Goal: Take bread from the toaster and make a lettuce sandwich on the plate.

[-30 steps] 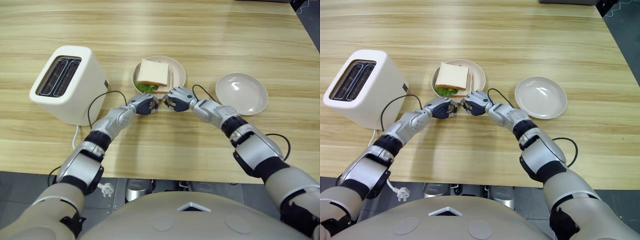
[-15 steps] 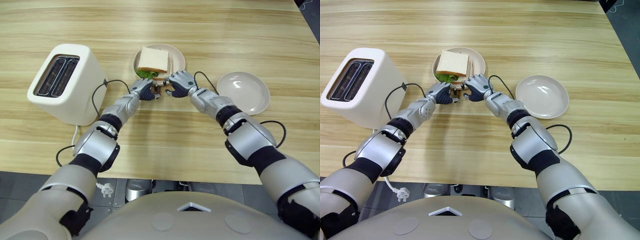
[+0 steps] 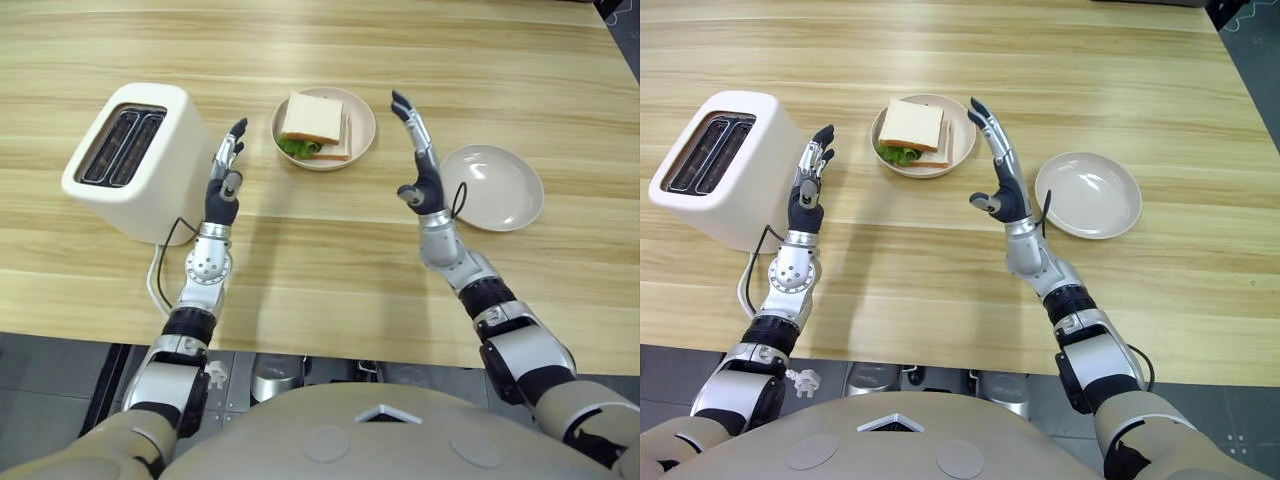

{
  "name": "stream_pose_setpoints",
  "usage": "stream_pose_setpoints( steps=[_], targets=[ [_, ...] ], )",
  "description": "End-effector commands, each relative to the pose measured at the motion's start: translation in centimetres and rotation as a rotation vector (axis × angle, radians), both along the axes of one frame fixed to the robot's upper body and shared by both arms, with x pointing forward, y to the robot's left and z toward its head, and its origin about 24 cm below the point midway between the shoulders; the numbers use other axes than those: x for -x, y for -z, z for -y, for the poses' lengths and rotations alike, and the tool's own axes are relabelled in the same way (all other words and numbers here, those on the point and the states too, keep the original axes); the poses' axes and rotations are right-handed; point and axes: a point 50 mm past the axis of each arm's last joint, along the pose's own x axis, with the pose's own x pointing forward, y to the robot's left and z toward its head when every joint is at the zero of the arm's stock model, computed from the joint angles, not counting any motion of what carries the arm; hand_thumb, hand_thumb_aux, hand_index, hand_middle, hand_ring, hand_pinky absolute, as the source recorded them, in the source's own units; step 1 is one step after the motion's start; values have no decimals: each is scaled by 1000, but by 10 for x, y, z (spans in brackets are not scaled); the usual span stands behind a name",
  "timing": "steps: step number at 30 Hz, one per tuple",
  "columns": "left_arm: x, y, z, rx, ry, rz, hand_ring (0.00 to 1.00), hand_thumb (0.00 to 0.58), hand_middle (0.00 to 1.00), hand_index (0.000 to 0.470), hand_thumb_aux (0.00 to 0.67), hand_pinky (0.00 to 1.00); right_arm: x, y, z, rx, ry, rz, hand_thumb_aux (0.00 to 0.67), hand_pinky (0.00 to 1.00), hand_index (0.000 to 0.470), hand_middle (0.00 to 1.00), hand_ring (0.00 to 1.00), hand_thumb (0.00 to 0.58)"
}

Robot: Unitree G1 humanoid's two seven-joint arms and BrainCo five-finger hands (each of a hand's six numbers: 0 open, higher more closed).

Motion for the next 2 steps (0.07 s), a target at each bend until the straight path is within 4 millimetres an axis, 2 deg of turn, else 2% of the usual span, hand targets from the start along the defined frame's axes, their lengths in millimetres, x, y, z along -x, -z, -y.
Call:
stream_pose_setpoints(
  steps=[1, 2],
  targets=[
    [-5, 16, -6, 90, 10, -149, 0, 0, 0, 0, 0, 0, 5, -3, 13, -46, 32, -9, 0, 0, 0, 0, 0, 0],
    [-4, 16, -6, 93, 10, -153, 0, 0, 0, 0, 0, 0, 6, -5, 14, -47, 28, -2, 0, 0, 0, 0, 0, 0]
  ],
)
